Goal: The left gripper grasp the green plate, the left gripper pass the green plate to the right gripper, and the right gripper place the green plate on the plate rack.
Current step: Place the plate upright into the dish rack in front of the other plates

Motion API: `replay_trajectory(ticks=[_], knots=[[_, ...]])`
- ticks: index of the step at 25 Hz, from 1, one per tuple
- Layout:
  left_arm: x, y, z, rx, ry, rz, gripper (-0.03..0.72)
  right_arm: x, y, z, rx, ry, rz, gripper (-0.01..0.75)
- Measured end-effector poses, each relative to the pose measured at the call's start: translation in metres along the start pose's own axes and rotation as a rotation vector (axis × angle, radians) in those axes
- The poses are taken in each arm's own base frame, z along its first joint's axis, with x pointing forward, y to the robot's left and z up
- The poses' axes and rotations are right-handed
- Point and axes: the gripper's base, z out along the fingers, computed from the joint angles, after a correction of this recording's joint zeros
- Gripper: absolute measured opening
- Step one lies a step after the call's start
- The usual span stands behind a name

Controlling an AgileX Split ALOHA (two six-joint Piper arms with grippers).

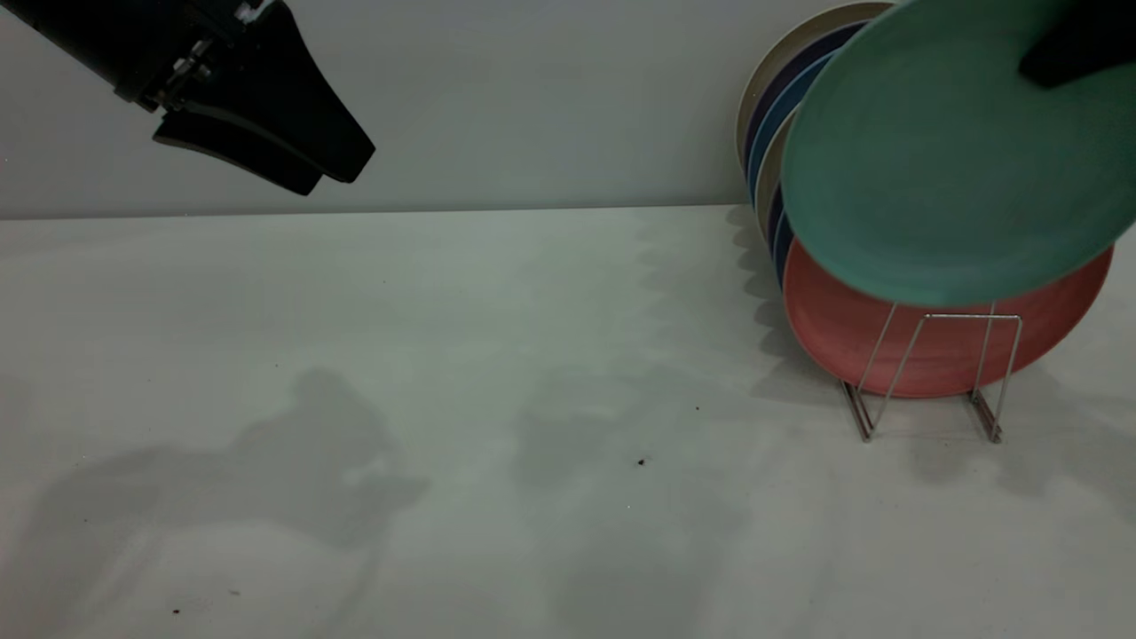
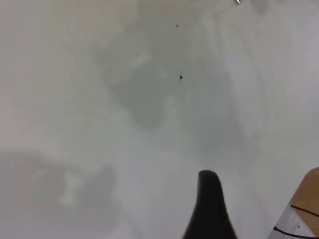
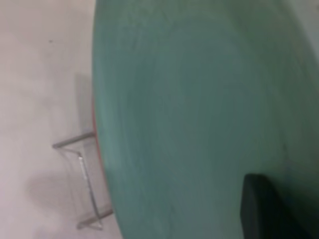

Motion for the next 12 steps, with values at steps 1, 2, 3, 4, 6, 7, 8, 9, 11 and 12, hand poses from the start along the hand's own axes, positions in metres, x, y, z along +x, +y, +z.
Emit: replay_trajectory(ticks=[1,2,3,4,6,7,8,9,11,12], knots=[[0.000,0.000,0.000,0.000,0.000,-0.003,0.586,0.001,0.001,0.003,-0.010,-0.001,0.003,0.117],[0.000,0.000,0.000,0.000,0.000,-0.005,0.586,0.002,0.002,0.005,-0.021,0.000,0.006,0.116],[0.000,0.000,0.000,0.000,0.000,-0.006,0.586,0.003,0.003,0.006,-0.027,-0.001,0.008,0.116],[0.000,0.000,0.000,0.000,0.000,-0.007,0.586,0.004,0.003,0.008,-0.033,0.001,0.009,0.116],[0.000,0.000,0.000,0.000,0.000,-0.007,0.586,0.005,0.004,0.010,-0.040,0.002,0.010,0.116],[0.000,0.000,0.000,0.000,0.000,-0.008,0.586,0.005,0.005,0.011,-0.044,0.003,0.012,0.116],[0.000,0.000,0.000,0.000,0.000,-0.008,0.586,0.006,0.005,0.012,-0.045,0.004,0.013,0.116],[0.000,0.000,0.000,0.000,0.000,-0.008,0.586,0.006,0.005,0.013,-0.048,0.004,0.014,0.116],[0.000,0.000,0.000,0.000,0.000,-0.009,0.586,0.006,0.005,0.014,-0.050,0.005,0.015,0.116],[0.000,0.000,0.000,0.000,0.000,-0.009,0.586,0.007,0.006,0.014,-0.051,0.006,0.015,0.117]])
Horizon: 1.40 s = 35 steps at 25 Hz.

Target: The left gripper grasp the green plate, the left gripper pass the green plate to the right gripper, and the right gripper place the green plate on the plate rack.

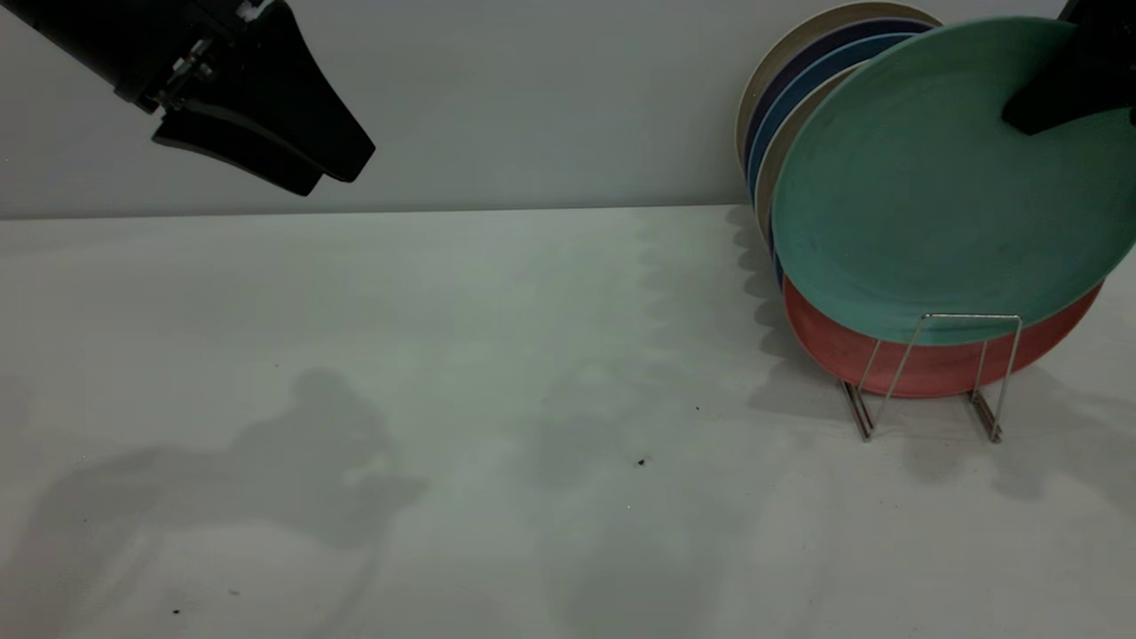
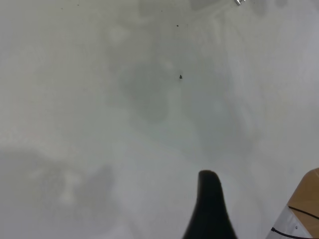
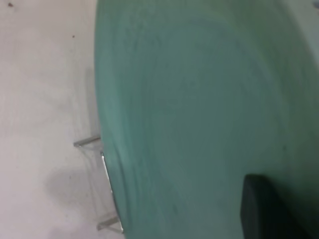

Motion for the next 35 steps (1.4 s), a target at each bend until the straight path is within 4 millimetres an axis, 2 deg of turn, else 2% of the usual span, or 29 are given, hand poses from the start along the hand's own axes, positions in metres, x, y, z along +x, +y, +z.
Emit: replay_trajectory(ticks=[4,10,14,17,20,23,25,28,32,35], knots=[[0.000,0.000,0.000,0.000,0.000,0.000,0.586,0.000,0.000,0.001,-0.001,0.001,0.006,0.156],[0.000,0.000,0.000,0.000,0.000,0.000,0.585,0.000,0.000,0.001,-0.001,-0.005,0.031,0.332],[0.000,0.000,0.000,0.000,0.000,0.000,0.585,-0.004,0.005,-0.001,-0.062,-0.040,0.121,0.388],[0.000,-0.001,-0.002,-0.002,-0.003,0.004,0.585,-0.013,0.010,-0.012,-0.118,-0.074,0.207,0.394],[-0.003,-0.008,-0.012,-0.017,-0.026,0.028,0.585,-0.026,0.014,-0.034,-0.168,-0.106,0.358,0.394],[-0.006,-0.027,-0.035,-0.034,-0.073,0.074,0.585,-0.043,0.021,-0.068,-0.230,-0.133,0.574,0.394],[-0.006,-0.045,-0.058,-0.058,-0.108,0.101,0.585,-0.053,0.028,-0.092,-0.277,-0.130,0.705,0.394],[0.001,-0.076,-0.095,-0.123,-0.155,0.133,0.585,-0.064,0.044,-0.129,-0.340,-0.088,0.787,0.394],[0.022,-0.115,-0.142,-0.239,-0.203,0.155,0.585,-0.068,0.059,-0.169,-0.278,-0.008,0.882,0.391],[0.045,-0.136,-0.167,-0.319,-0.187,0.118,0.585,-0.062,0.077,-0.192,-0.187,0.067,0.964,0.385]])
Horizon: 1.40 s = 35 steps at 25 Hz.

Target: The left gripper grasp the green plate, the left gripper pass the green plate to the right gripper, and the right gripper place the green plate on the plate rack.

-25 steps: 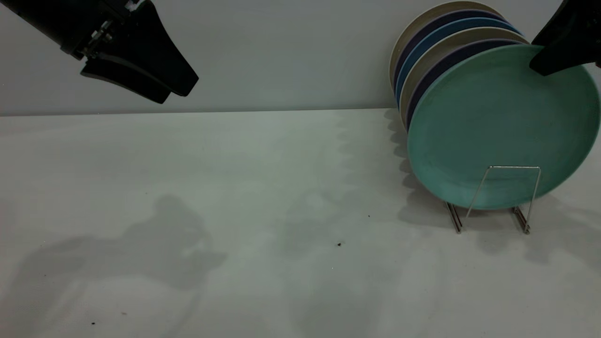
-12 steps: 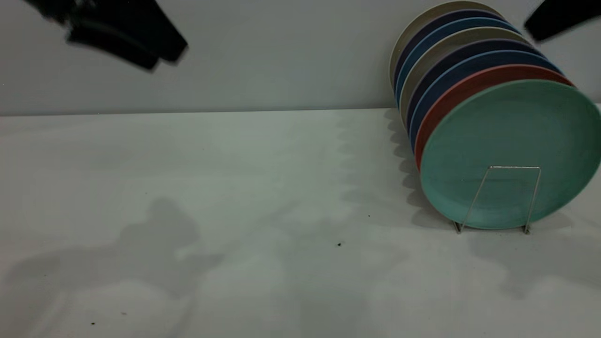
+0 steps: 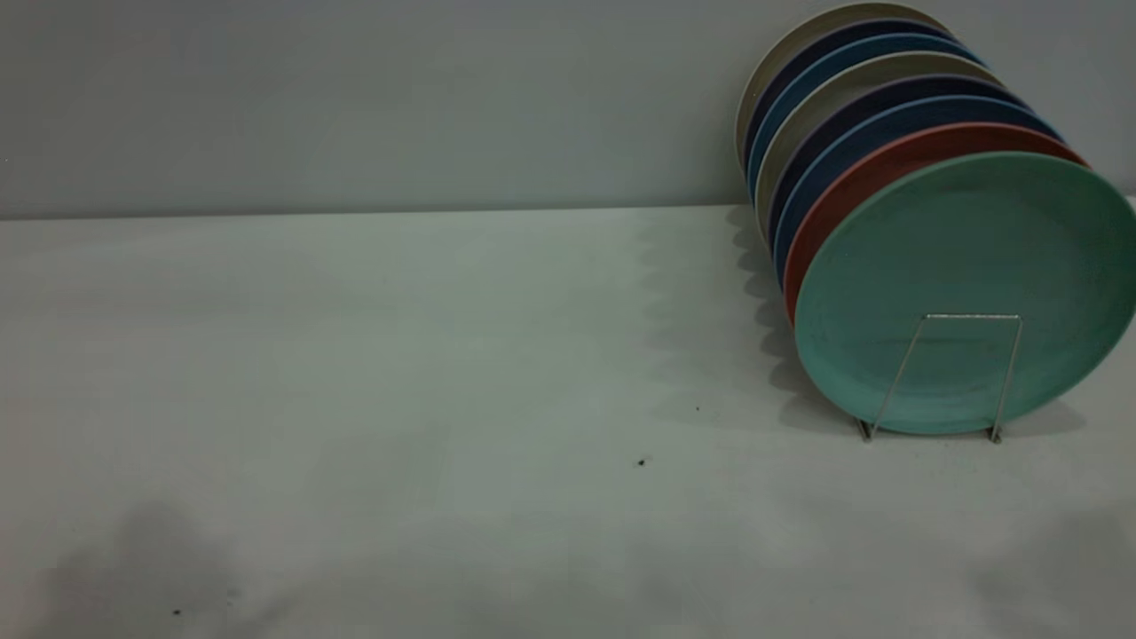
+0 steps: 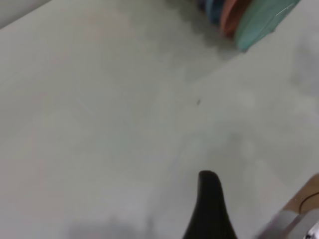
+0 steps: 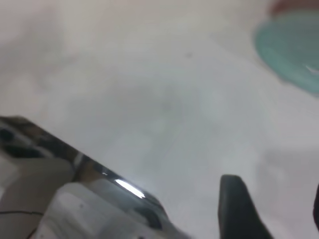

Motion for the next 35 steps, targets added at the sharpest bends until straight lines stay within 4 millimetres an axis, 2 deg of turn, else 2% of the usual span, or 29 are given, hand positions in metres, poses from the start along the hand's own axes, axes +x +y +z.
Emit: replay_trajectory(ticks=[2,5,8,12,17,20,25,31,35], knots=[[0.013,-0.006,-0.018,-0.065,0.044,-0.037,0.585,0.019,0.006,-0.010,0.070,0.008,0.042,0.384],[0.031,-0.010,-0.035,-0.171,0.092,-0.130,0.585,0.056,0.012,-0.016,0.161,0.036,0.079,0.384],[0.050,-0.008,-0.039,-0.267,0.120,-0.194,0.585,0.098,0.017,-0.013,0.239,0.070,0.122,0.383],[0.084,-0.005,-0.028,-0.348,0.205,-0.255,0.585,0.145,0.019,-0.008,0.361,0.050,0.189,0.383],[0.128,-0.006,-0.009,-0.394,0.314,-0.322,0.585,0.181,0.019,0.001,0.462,-0.047,0.198,0.380],[0.151,-0.009,0.000,-0.401,0.350,-0.355,0.585,0.192,0.021,0.002,0.476,-0.088,0.203,0.380],[0.182,-0.016,0.008,-0.398,0.374,-0.366,0.585,0.195,0.024,0.001,0.476,-0.121,0.209,0.380],[0.202,-0.024,0.007,-0.409,0.324,-0.357,0.585,0.196,0.027,0.001,0.446,-0.130,0.162,0.380],[0.208,-0.029,0.001,-0.420,0.276,-0.348,0.584,0.203,0.033,-0.006,0.433,-0.208,0.109,0.380]])
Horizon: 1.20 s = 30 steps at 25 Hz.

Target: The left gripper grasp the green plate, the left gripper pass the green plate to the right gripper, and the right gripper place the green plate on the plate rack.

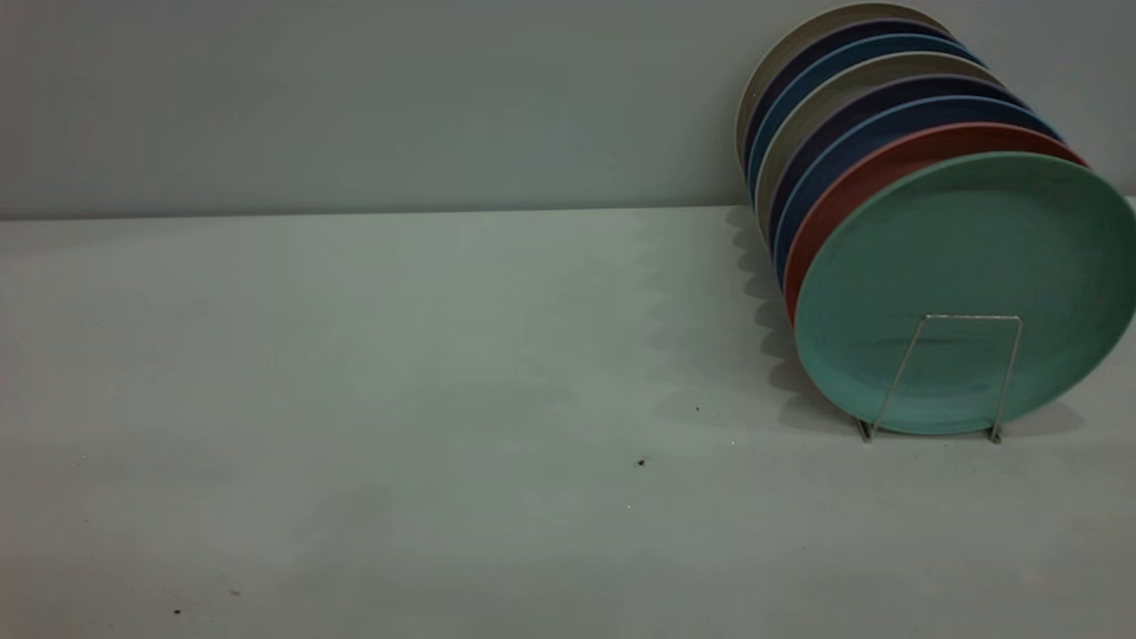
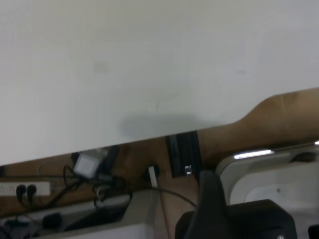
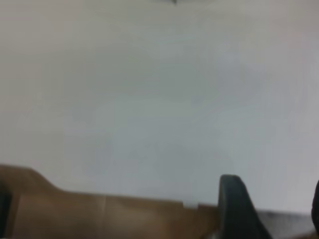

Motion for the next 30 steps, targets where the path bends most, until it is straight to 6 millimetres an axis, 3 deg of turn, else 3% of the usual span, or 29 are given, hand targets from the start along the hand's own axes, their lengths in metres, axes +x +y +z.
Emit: replay_trajectory(ticks=[9,30], knots=[[0.010,0.000,-0.001,-0.004,-0.117,-0.002,0.584,0.025,0.002,-0.027,0.002,-0.249,-0.018,0.380],[0.015,-0.001,-0.002,-0.005,-0.142,-0.003,0.582,0.025,0.002,-0.027,-0.015,-0.252,-0.027,0.289]])
